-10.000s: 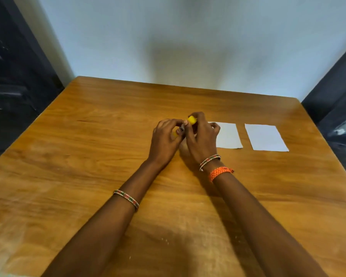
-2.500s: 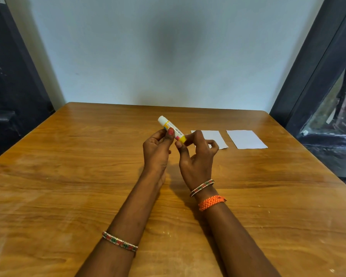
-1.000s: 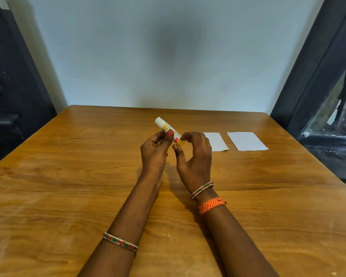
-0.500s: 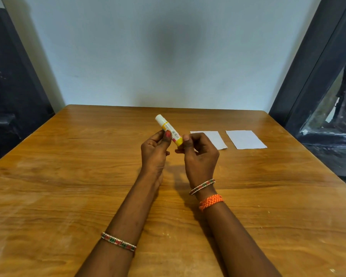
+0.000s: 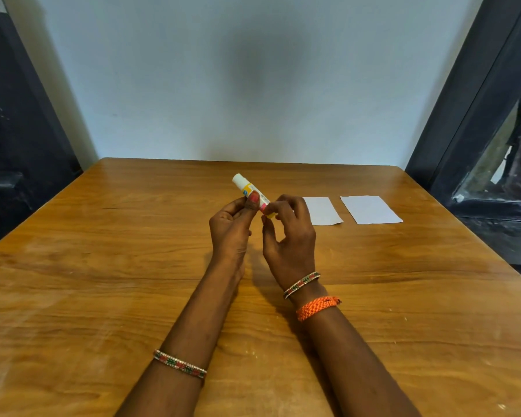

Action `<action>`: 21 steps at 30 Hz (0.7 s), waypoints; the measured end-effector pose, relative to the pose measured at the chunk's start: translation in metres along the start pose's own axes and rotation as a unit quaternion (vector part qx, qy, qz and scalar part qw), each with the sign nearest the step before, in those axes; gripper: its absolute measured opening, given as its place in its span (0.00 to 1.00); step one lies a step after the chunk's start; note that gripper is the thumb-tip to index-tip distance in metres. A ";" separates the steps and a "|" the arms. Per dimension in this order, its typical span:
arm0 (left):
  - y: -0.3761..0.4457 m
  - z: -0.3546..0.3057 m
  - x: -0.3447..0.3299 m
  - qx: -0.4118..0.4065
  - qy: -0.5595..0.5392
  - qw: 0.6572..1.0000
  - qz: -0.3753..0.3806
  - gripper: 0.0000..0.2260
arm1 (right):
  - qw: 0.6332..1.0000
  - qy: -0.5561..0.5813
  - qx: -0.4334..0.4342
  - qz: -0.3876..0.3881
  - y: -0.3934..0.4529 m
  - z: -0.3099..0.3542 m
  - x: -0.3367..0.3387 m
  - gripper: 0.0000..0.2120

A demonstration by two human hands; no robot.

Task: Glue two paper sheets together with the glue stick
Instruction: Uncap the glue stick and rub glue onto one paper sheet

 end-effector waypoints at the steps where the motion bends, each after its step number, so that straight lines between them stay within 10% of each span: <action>1: 0.000 0.000 0.001 0.000 0.000 1.000 -0.005 0.10 | 1.000 -0.004 0.011 0.004 -0.001 0.002 0.000 0.11; 13: 0.003 0.002 0.001 0.033 -0.038 0.999 0.017 0.05 | 0.981 0.138 -0.136 0.008 0.004 -0.012 0.004 0.10; 21: 0.001 -0.001 0.004 0.017 -0.032 0.999 -0.026 0.08 | 0.997 0.046 -0.059 0.031 0.000 -0.004 -0.008 0.11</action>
Point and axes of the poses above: each hand's wrist, its own y-axis towards the middle knuckle, its own x-axis out of the back of the hand, z = x × y, the point moved 6 cm from there along y, towards the middle knuckle, and after that the axes turned 3 degrees about -y, right-handed, at the moved point
